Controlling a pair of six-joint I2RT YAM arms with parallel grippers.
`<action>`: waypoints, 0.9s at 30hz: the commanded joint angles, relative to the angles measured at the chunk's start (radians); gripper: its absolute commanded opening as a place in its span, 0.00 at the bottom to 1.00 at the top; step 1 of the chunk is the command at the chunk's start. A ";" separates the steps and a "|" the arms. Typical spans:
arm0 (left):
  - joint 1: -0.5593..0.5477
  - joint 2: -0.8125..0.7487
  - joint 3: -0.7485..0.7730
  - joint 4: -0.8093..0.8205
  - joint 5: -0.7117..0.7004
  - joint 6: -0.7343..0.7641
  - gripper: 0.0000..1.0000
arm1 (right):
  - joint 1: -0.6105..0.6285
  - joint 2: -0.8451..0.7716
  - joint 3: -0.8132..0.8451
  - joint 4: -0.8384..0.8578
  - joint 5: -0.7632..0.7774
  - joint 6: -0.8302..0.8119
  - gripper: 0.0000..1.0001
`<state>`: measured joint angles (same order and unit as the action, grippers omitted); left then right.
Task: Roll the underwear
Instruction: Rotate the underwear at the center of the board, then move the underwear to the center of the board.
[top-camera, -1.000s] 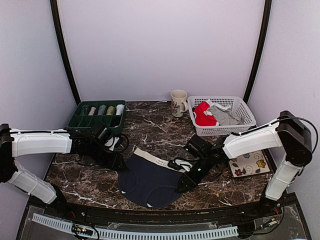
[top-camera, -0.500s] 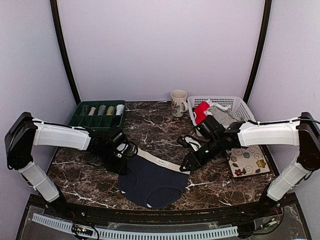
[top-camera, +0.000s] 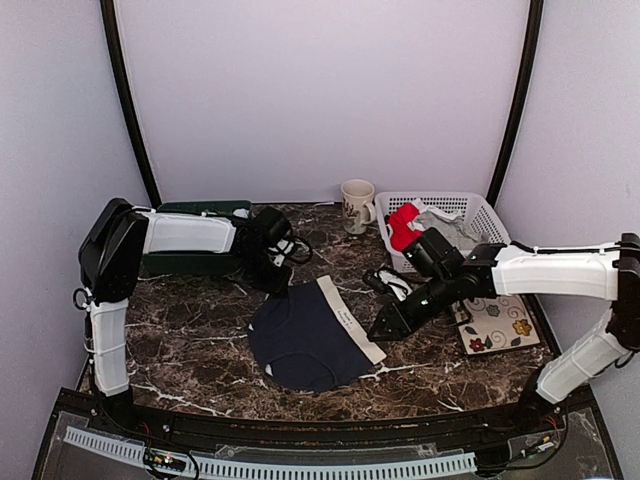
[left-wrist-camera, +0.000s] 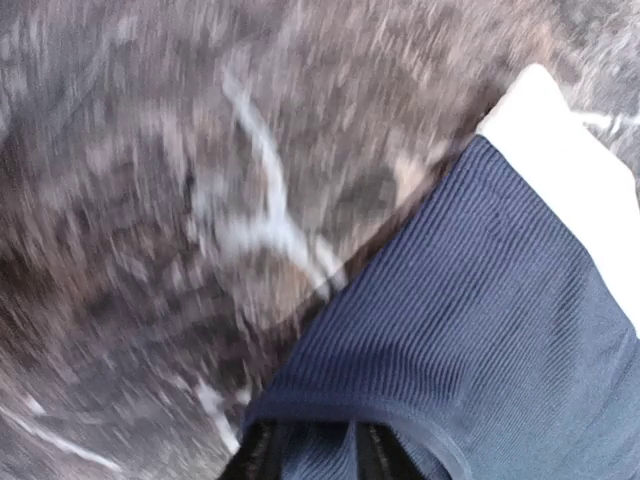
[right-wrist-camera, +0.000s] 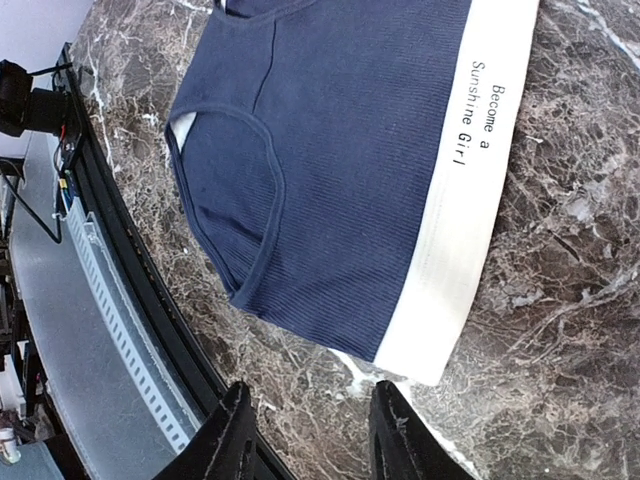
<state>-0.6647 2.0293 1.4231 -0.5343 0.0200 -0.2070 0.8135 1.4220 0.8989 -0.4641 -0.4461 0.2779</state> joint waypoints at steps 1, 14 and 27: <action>0.026 -0.044 0.127 -0.065 0.015 0.058 0.35 | -0.004 0.084 0.036 0.066 -0.020 -0.017 0.37; 0.031 -0.378 -0.126 -0.075 0.106 0.005 0.55 | 0.033 0.376 0.149 0.077 -0.046 -0.121 0.31; 0.027 -0.493 -0.321 0.006 0.231 -0.053 0.56 | 0.183 0.298 -0.066 0.155 -0.198 0.035 0.27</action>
<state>-0.6323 1.5814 1.1305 -0.5606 0.1894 -0.2550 0.9424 1.7565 0.8993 -0.3080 -0.5674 0.2211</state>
